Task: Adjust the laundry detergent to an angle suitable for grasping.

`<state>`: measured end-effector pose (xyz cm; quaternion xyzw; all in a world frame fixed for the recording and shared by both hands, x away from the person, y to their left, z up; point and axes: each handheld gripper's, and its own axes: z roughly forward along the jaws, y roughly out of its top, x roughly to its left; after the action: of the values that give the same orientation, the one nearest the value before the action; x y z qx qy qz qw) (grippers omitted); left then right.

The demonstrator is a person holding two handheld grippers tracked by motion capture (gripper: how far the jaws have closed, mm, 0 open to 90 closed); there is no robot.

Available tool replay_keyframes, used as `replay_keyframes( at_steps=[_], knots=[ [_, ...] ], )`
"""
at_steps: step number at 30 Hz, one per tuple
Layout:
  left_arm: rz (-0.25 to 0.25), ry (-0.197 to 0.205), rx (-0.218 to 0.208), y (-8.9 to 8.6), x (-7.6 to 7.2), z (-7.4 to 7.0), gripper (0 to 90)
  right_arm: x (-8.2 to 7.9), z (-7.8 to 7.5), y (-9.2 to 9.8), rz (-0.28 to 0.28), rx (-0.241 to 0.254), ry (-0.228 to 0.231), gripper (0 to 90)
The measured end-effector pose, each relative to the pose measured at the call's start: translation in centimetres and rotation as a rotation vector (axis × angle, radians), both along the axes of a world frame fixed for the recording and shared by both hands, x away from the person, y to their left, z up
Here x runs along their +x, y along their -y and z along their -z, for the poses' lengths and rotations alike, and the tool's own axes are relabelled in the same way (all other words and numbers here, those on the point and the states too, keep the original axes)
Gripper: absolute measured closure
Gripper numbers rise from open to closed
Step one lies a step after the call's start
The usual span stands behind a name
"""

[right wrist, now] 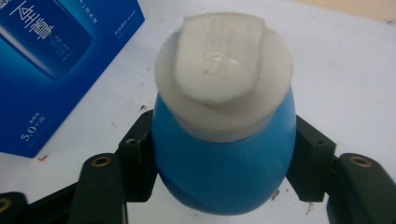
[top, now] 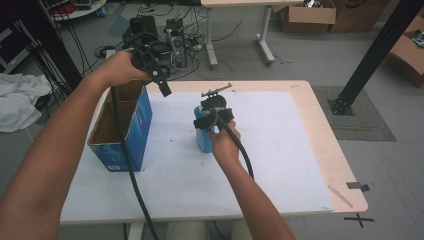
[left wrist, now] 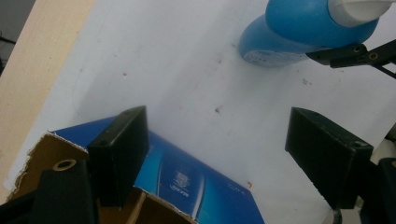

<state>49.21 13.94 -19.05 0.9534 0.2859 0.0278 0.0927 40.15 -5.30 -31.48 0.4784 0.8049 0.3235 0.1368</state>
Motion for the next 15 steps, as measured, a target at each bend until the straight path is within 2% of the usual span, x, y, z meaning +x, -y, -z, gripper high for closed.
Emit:
replay_keyframes(
  at_steps=[2, 7, 13, 15],
  knots=[
    [-0.001, -0.002, 0.002, -0.10, -0.02, 0.03, 22.5, -0.14, -0.03, -0.19, 0.019, -0.009, 0.010, 39.8],
    [-0.002, -0.001, 0.005, -0.11, 0.00, 0.05, 22.5, -0.26, 0.00, -0.40, 0.022, -0.013, 0.021, 40.2],
    [-0.005, 0.000, 0.006, -0.11, 0.06, 0.16, 22.7, -0.45, -0.07, -0.67, -0.010, -0.047, 0.050, 40.5],
    [-0.007, 0.000, 0.007, -0.12, 0.10, 0.19, 22.7, -0.44, -0.23, -0.46, -0.017, -0.044, 0.051, 40.5]
  ],
)
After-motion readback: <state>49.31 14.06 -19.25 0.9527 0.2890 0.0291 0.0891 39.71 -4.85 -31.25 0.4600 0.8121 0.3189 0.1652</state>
